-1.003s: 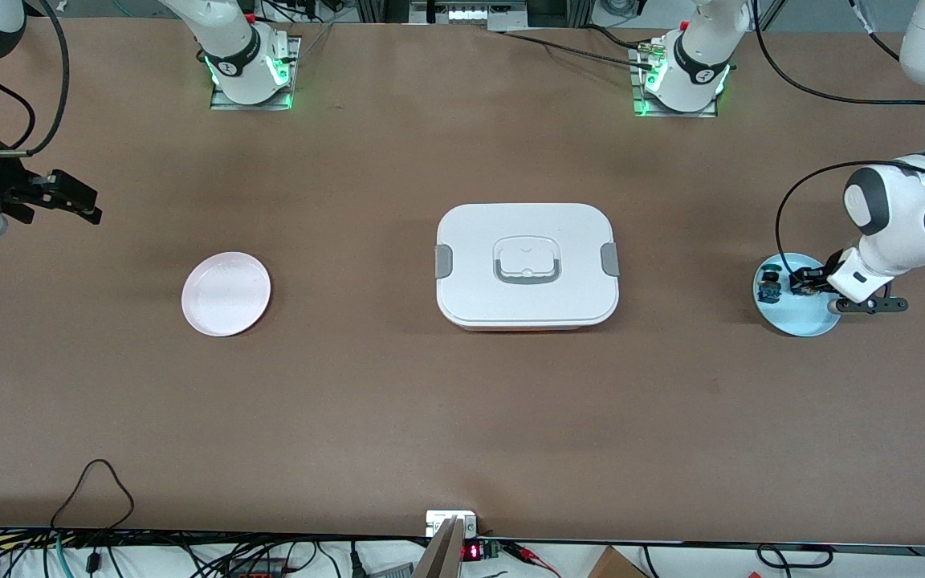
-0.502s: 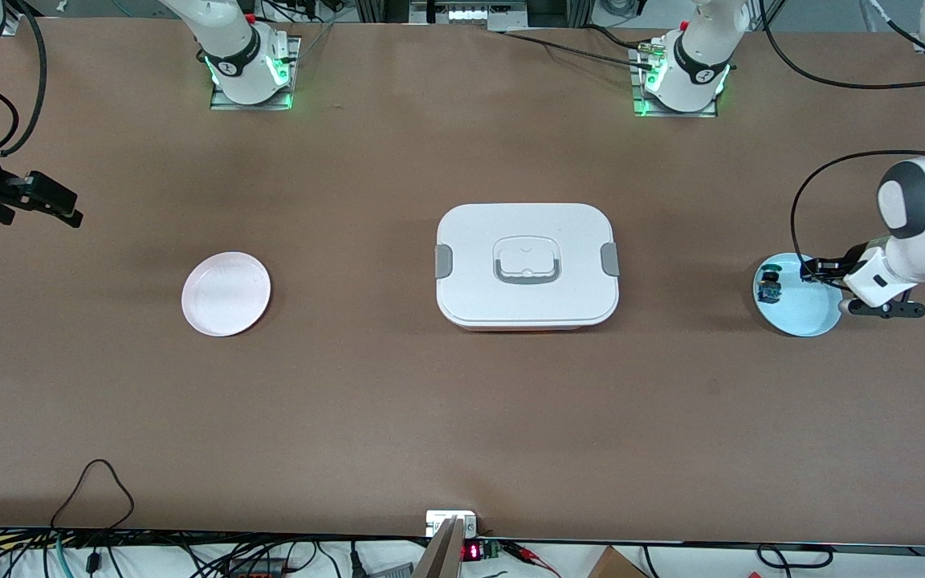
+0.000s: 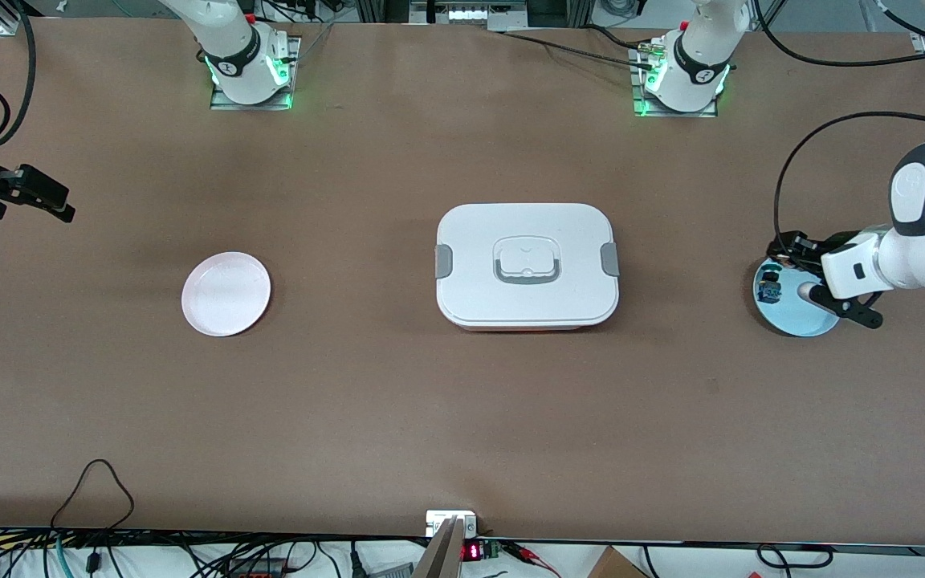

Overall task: Transfer orange switch to right arm and place
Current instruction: 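Lift the switch with the left gripper and carry it toward the box, then hold the switch out with the left gripper while the right gripper approaches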

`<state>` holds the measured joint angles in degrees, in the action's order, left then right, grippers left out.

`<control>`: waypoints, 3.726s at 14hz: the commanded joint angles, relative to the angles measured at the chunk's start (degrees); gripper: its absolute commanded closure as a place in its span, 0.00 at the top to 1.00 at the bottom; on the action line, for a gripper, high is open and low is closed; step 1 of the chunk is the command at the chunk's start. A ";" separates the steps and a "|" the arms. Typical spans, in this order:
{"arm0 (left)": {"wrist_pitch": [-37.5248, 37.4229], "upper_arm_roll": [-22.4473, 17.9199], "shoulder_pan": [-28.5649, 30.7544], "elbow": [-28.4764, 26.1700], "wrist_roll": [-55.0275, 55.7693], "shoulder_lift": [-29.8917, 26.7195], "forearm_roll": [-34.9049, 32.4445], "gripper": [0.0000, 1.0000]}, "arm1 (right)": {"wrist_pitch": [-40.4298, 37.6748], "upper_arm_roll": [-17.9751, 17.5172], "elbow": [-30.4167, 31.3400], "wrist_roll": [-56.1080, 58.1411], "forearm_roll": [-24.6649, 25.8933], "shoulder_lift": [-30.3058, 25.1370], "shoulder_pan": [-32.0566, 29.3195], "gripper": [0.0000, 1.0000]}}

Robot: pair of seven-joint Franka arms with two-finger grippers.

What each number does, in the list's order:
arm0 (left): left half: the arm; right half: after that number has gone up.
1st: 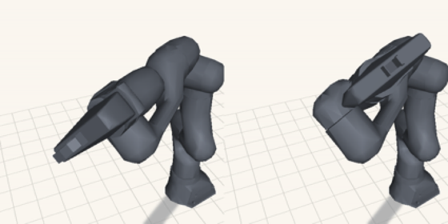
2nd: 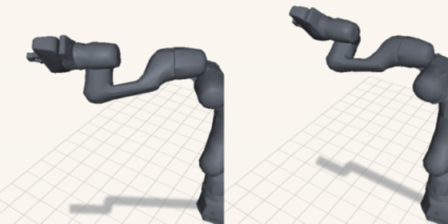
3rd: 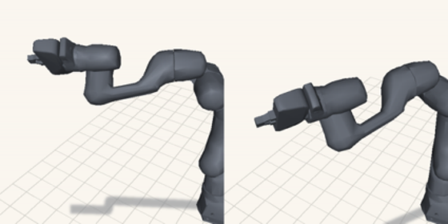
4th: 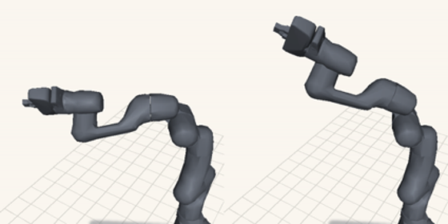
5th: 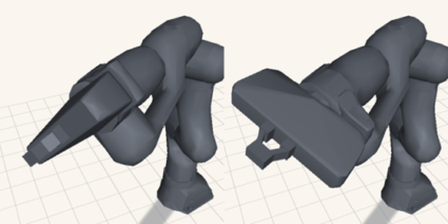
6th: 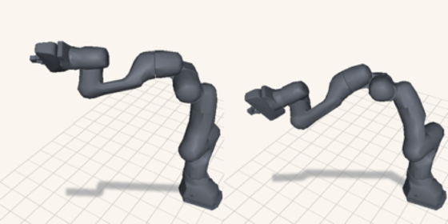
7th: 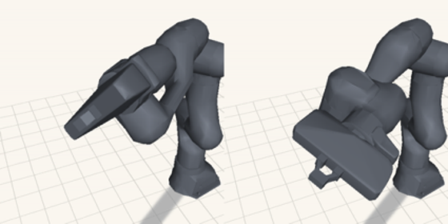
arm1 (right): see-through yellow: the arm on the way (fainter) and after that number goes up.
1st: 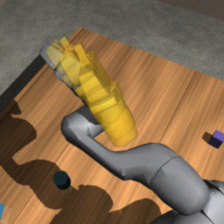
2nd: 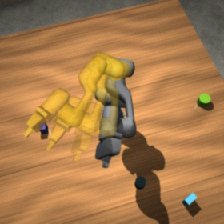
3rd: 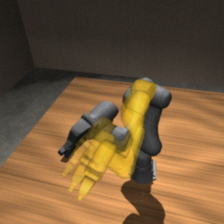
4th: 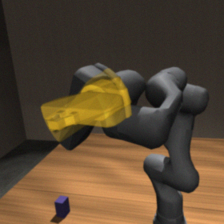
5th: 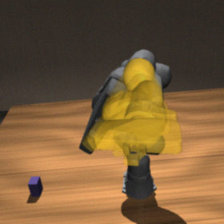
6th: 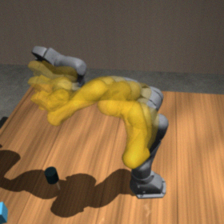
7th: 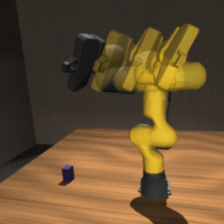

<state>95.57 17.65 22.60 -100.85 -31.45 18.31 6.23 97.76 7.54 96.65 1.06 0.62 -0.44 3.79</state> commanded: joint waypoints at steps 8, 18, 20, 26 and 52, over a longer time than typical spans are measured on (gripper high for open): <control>-6.72 3.34 1.40 0.48 -44.18 0.32 37.06 0.20 | -3.79 -0.59 -0.76 1.04 -2.97 0.09 0.94 1.00; 9.09 20.30 0.78 -4.62 -69.26 1.55 69.42 0.17 | -4.42 -0.68 1.00 0.79 -39.33 2.37 6.84 1.00; 15.05 22.24 -0.96 -4.44 -72.41 1.99 73.20 0.17 | -4.25 -0.68 2.65 0.60 -51.09 3.24 7.02 1.00; 25.36 22.60 -10.99 -4.62 -83.77 3.57 89.92 0.16 | -4.86 -0.68 11.27 4.63 -77.77 7.29 9.21 1.00; 30.99 22.69 -17.32 -4.44 -82.11 5.95 94.84 0.16 | 0.15 -0.68 12.07 22.14 -101.78 19.86 24.42 1.00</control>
<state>126.05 40.06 5.62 -105.40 -112.88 23.95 98.12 97.61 6.49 110.03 24.17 -100.05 18.52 27.96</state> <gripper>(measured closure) 0.273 0.000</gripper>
